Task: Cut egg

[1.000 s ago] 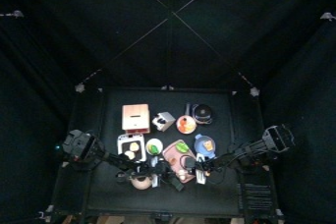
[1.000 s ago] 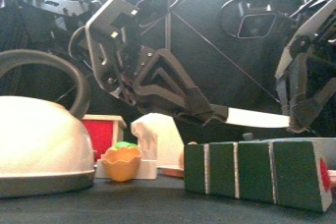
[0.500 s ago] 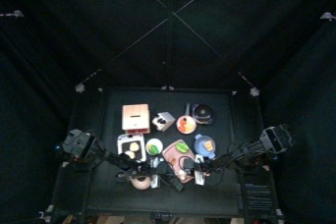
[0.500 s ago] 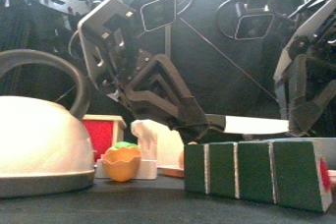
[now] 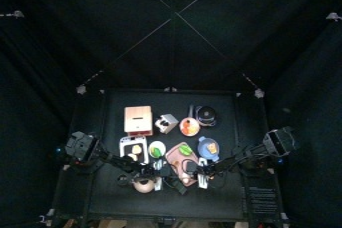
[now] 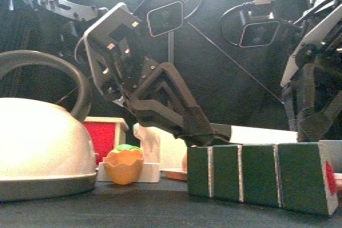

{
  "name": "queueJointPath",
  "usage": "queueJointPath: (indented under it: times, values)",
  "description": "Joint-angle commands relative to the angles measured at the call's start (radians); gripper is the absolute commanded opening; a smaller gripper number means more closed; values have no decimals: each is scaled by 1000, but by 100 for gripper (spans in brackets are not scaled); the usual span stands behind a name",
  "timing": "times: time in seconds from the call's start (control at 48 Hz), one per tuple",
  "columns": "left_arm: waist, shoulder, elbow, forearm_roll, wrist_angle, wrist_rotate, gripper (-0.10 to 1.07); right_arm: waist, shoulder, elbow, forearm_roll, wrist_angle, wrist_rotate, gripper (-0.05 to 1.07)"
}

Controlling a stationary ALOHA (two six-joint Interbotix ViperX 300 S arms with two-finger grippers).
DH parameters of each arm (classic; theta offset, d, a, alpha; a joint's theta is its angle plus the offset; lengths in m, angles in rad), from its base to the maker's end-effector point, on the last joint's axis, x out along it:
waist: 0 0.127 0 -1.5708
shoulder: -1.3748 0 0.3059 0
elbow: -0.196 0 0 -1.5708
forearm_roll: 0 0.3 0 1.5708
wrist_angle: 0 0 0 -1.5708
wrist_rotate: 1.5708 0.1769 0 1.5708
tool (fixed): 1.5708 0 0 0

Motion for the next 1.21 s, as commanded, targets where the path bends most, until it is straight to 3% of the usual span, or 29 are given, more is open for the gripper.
queueJointPath:
  times: [0.0,1.188]
  values:
    - [-6,-11,-9,5,8,0,38,-3,-12,-3,2,3,2,39]
    - [-11,-20,-9,6,8,0,38,11,-18,-6,9,6,3,39]
